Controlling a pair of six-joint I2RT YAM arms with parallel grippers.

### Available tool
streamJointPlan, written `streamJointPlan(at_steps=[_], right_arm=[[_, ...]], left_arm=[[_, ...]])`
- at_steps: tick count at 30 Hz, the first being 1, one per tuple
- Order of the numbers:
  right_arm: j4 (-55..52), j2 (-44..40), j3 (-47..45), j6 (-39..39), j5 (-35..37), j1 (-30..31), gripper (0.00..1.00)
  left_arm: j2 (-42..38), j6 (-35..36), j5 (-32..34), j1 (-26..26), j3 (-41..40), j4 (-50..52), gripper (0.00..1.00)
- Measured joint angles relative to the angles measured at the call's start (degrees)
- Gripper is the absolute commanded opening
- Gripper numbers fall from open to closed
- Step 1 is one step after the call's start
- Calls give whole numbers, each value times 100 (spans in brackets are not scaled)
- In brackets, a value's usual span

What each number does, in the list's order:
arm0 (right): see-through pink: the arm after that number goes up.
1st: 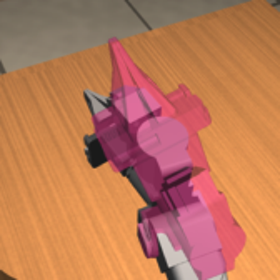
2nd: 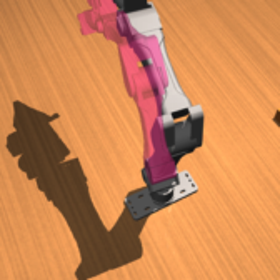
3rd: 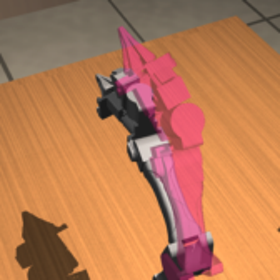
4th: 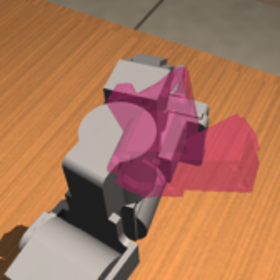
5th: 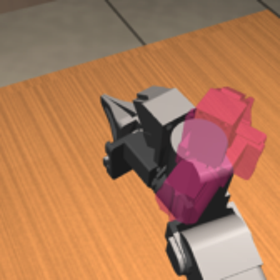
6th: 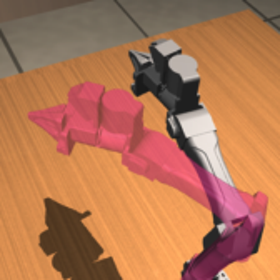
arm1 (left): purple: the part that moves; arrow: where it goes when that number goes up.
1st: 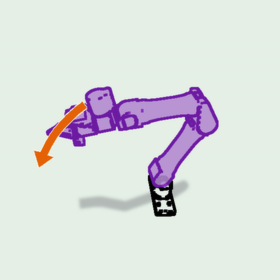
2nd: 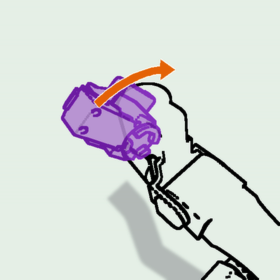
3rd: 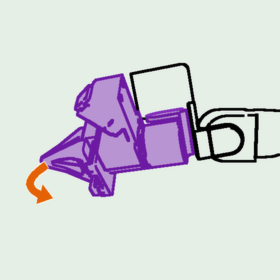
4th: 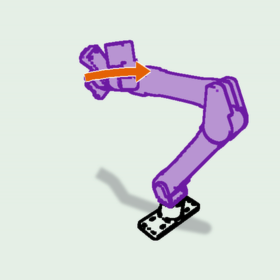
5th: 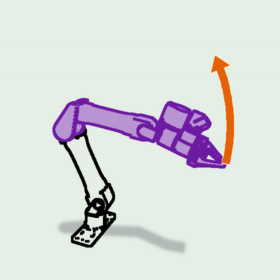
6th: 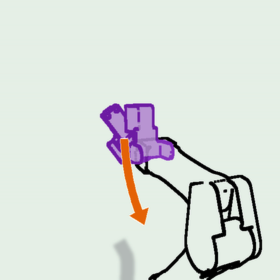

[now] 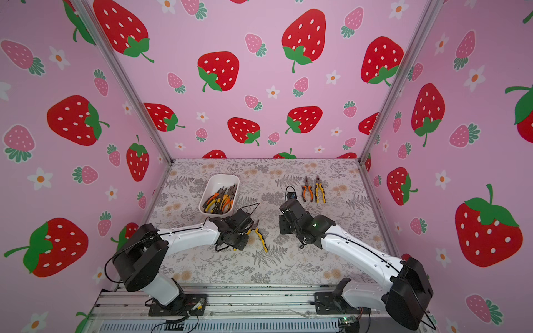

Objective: Take the pliers out of the storage box
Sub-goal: Adjust the pliers at the center of the board.

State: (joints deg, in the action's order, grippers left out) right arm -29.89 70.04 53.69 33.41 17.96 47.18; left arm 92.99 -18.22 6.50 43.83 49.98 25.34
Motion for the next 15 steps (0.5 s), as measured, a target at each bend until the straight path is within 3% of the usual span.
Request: streamJointPlan(at_steps=[2, 5, 15], right_arm=[[9, 0, 0, 4, -24, 0, 49], [9, 0, 0, 7, -42, 0, 49], [13, 0, -31, 7, -44, -11, 49]], left_arm=[[0, -11, 7, 28, 0, 44, 27], [2, -11, 13, 52, 0, 122, 30], [-289, -195, 52, 343, -151, 354, 31]])
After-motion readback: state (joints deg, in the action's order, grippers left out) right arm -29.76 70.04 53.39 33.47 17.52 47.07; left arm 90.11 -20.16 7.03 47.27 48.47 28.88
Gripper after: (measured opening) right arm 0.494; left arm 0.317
